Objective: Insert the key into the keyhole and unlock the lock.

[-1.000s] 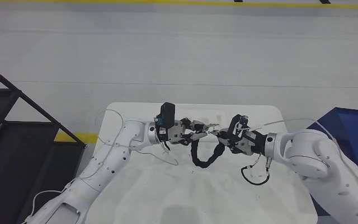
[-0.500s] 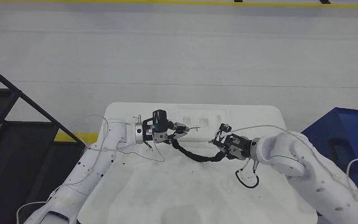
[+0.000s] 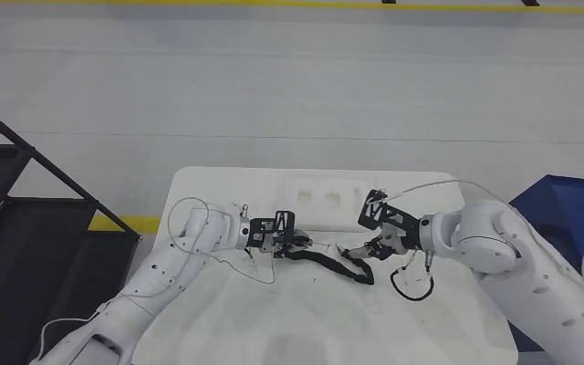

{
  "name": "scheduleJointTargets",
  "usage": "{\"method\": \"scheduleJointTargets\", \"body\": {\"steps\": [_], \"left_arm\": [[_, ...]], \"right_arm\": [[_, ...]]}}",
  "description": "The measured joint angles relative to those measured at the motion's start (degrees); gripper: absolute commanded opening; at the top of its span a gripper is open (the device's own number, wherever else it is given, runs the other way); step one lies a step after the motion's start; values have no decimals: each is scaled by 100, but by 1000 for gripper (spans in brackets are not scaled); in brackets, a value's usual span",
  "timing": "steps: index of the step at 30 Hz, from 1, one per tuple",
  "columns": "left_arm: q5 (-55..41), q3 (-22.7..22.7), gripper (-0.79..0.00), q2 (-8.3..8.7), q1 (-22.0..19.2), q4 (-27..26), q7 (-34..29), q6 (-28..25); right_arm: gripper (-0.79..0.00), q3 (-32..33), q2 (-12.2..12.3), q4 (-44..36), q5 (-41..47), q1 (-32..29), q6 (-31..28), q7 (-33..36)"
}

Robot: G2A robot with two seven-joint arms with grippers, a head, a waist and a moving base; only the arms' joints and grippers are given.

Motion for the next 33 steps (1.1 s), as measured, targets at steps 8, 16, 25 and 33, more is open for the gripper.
{"method": "scheduleJointTargets", "body": {"steps": [8,16,25,33], "left_arm": [[-596,1130,0,-235,-529,730,-653,7],[-1678,1688,0,-319,-1151,1008,-715,7],[-3003,1982,0,-2,-2243,954,-315,6],[-4970,2405,0,309,-3340,873,-1135,6]], "right_arm": [[0,756,163,-475,292,-515,-233,-91],[0,849,168,-174,725,-435,-693,-390],[0,722,98,653,944,118,-1516,-883],[0,696,86,1273,1261,963,-1996,-665]]}}
